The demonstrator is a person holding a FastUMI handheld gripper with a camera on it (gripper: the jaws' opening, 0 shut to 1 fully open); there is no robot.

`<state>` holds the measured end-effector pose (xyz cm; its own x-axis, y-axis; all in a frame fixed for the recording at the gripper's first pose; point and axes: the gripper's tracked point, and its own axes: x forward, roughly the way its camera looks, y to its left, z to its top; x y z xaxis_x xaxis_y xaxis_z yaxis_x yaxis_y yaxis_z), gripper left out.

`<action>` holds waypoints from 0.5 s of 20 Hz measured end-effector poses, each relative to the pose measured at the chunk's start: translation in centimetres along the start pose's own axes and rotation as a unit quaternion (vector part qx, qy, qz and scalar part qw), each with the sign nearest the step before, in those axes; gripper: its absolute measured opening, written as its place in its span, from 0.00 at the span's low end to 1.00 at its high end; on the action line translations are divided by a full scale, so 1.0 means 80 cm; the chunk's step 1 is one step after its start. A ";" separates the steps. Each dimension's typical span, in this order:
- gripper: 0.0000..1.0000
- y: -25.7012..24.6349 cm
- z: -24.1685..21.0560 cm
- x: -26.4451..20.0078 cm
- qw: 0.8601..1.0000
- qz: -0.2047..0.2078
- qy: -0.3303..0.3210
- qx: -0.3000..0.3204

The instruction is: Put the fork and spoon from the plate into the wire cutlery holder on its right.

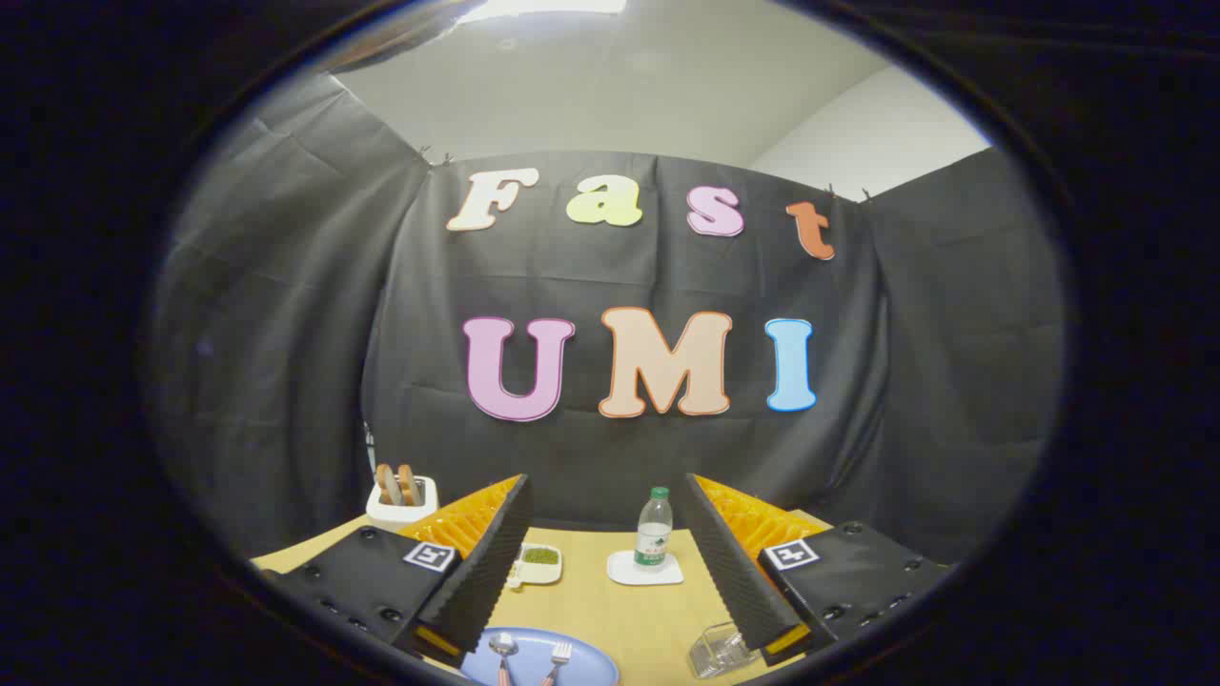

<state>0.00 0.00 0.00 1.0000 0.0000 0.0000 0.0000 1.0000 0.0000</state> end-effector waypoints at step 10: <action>1.00 0.021 -0.006 -0.001 0.999 0.027 0.017 -0.001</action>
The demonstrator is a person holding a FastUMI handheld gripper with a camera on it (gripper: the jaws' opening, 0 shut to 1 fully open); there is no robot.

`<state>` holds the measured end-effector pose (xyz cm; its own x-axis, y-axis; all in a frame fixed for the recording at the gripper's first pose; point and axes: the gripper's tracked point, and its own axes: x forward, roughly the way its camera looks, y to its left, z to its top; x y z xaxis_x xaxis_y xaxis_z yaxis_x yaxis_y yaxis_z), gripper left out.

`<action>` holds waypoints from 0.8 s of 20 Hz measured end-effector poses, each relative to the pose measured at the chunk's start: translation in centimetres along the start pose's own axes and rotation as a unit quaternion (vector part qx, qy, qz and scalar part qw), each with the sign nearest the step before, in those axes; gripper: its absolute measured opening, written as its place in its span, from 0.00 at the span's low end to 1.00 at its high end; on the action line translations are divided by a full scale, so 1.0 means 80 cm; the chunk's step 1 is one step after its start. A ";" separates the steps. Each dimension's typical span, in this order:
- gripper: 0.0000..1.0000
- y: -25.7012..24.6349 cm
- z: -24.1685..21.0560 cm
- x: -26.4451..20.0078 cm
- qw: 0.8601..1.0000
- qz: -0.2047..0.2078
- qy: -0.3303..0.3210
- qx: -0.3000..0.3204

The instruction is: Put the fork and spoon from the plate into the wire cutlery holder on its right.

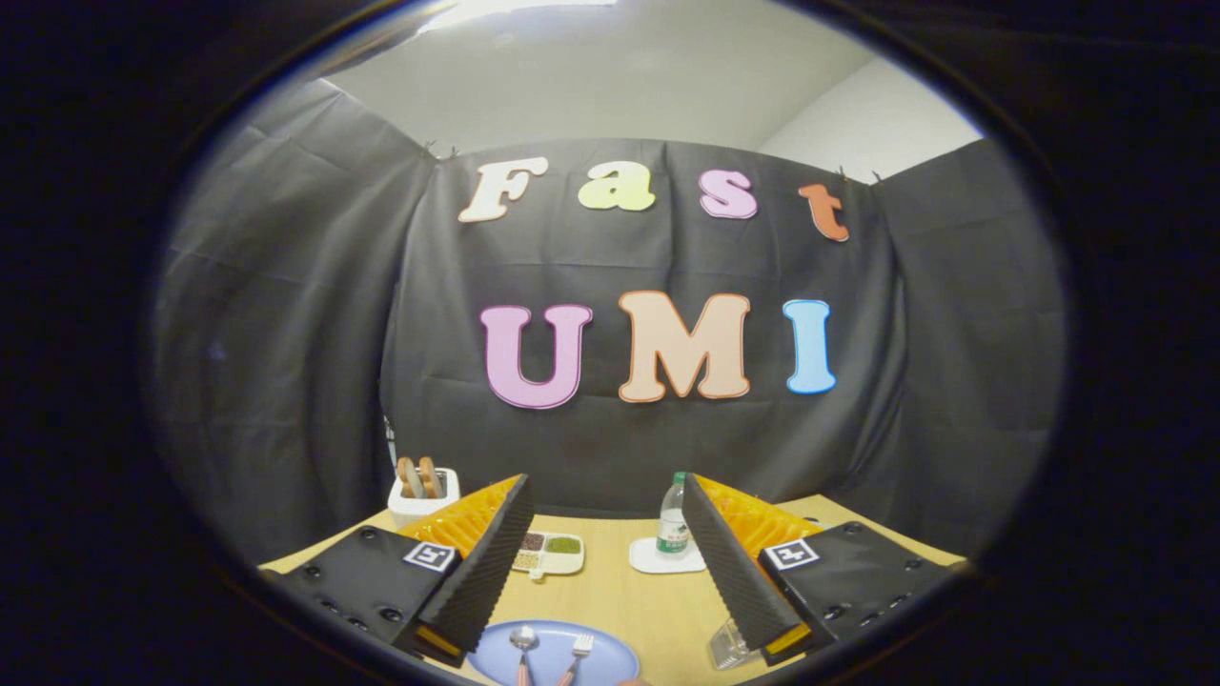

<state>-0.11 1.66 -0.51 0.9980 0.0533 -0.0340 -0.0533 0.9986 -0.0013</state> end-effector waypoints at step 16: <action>1.00 0.044 -0.116 -0.005 0.982 0.097 0.161 -0.016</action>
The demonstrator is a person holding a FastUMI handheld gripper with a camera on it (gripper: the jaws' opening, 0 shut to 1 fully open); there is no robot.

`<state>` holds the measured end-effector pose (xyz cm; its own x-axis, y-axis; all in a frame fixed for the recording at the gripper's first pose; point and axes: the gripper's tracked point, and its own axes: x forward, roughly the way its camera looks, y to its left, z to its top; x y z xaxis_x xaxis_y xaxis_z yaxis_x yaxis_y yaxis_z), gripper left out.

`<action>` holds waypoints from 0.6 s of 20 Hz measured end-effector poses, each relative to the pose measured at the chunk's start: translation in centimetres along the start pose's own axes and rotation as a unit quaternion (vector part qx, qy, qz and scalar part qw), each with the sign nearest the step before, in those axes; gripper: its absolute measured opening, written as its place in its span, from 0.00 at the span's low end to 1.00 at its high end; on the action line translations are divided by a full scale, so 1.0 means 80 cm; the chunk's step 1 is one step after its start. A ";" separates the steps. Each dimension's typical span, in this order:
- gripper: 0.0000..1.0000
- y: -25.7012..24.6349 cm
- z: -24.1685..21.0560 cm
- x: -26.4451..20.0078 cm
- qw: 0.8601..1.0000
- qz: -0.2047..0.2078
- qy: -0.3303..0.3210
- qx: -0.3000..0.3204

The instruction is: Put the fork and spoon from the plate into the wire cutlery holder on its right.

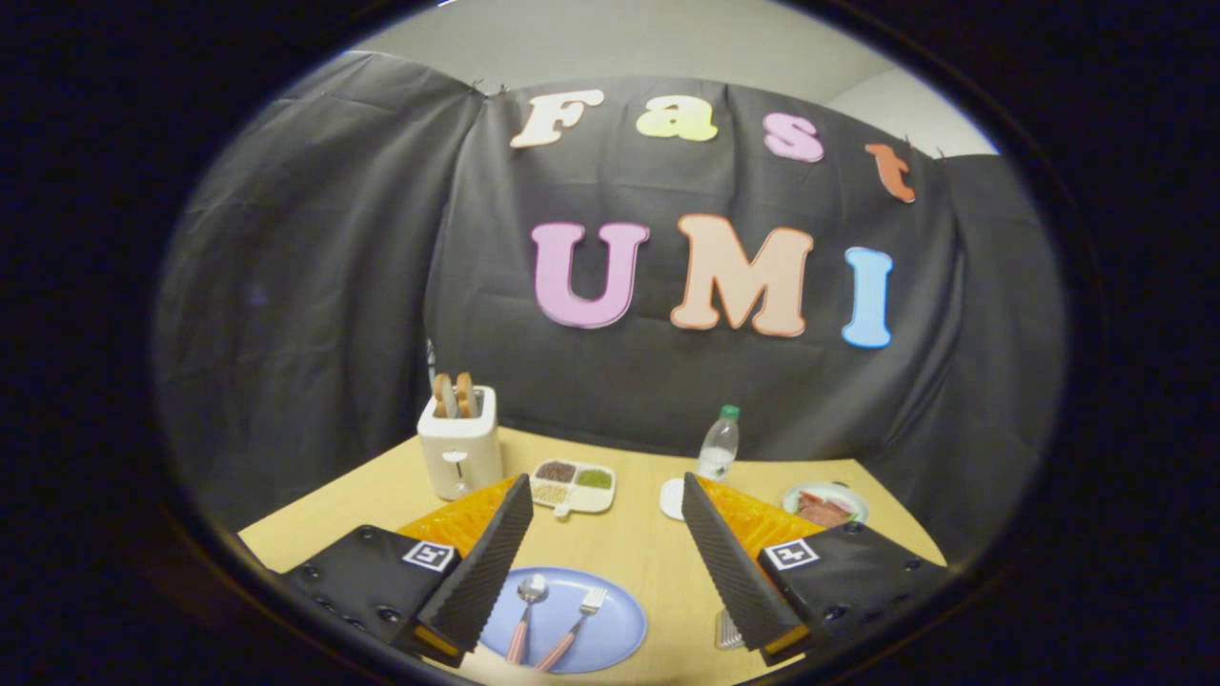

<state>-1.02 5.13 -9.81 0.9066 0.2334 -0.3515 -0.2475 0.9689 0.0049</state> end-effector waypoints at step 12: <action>1.00 0.015 -0.171 0.017 0.971 0.043 0.232 0.030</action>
<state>-4.73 5.47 -23.07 0.6275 0.2656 -0.7319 -0.2826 0.9536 0.1037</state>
